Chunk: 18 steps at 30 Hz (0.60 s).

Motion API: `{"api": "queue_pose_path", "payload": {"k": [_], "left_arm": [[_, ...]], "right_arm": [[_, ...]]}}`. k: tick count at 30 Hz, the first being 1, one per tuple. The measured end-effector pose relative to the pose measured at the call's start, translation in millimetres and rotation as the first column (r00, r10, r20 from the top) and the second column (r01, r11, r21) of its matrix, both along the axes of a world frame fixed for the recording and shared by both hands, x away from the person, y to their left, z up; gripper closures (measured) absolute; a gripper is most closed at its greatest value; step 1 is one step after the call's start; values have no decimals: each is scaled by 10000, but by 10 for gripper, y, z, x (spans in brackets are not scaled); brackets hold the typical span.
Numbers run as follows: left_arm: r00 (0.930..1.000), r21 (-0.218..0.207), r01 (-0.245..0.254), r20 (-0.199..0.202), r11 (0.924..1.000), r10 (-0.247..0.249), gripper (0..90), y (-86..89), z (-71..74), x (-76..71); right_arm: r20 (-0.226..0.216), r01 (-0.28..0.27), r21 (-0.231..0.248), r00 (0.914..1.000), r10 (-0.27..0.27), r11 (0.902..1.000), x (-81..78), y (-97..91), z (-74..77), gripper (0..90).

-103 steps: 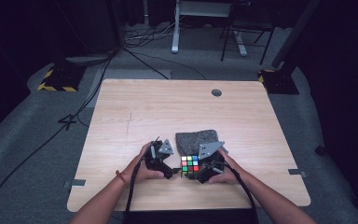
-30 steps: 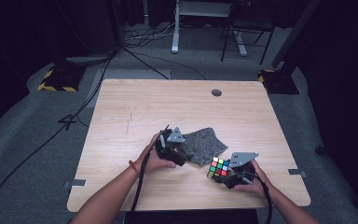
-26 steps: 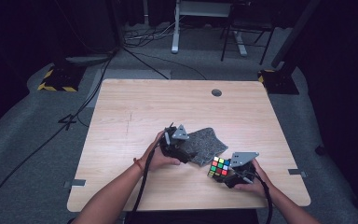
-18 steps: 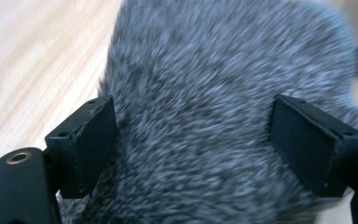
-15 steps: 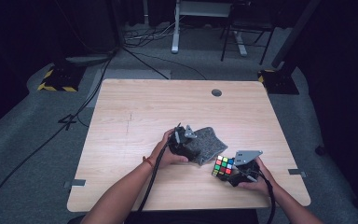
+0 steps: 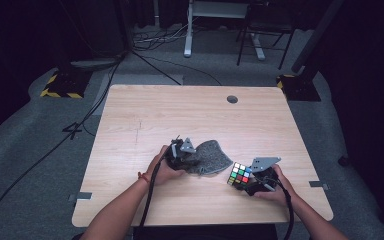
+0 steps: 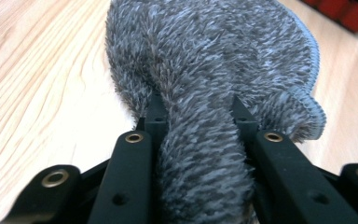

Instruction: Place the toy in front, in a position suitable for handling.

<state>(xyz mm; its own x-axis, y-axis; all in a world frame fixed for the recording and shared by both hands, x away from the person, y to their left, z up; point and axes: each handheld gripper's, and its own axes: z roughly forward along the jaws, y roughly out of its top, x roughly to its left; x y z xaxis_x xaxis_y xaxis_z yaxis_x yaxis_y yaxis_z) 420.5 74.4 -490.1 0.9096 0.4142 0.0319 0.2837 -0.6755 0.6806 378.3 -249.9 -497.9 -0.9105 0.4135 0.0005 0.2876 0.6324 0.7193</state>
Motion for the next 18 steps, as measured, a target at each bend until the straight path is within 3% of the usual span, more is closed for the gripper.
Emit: {"api": "queue_pose_path", "payload": {"k": [1,6,8,9,10,12,13,14,15,18], "left_arm": [[9996,171,261,44,9995,-262,716,56,17,-62],[9992,269,371,-124,9989,-368,716,206,29,-202],[9993,261,325,-168,9991,-321,689,231,34,-220],[9989,25,217,-426,9998,-216,689,261,31,-233],[9985,-81,162,-520,9998,-166,559,276,26,-239],[9989,-170,-30,-459,9999,22,404,286,10,-250],[9968,-359,-386,-715,9986,360,294,269,7,-222],[9968,-359,-386,-715,9986,360,234,269,7,-222],[9962,-212,-711,-509,9972,700,221,218,22,-198],[9962,-276,-791,-384,9965,780,187,167,44,-173]], "right_arm": [[3,169,8,9999,-169,9999,27,-13,0,336],[21,258,1,9997,-258,9997,98,-23,1,337],[-11,274,-3,9996,-274,9996,109,-21,2,336],[2,238,-16,9997,-238,9997,120,-17,3,336],[-23,206,-64,9998,-206,9998,135,-6,7,337],[-60,150,-78,9999,-151,9999,153,2,8,336],[-39,80,-108,10000,-81,9999,166,6,10,337],[-76,65,-108,9999,-66,9999,177,11,12,336],[-88,36,-103,10000,-37,9999,186,16,12,336],[-111,3,-179,9999,-5,9998,199,24,18,336]]}}
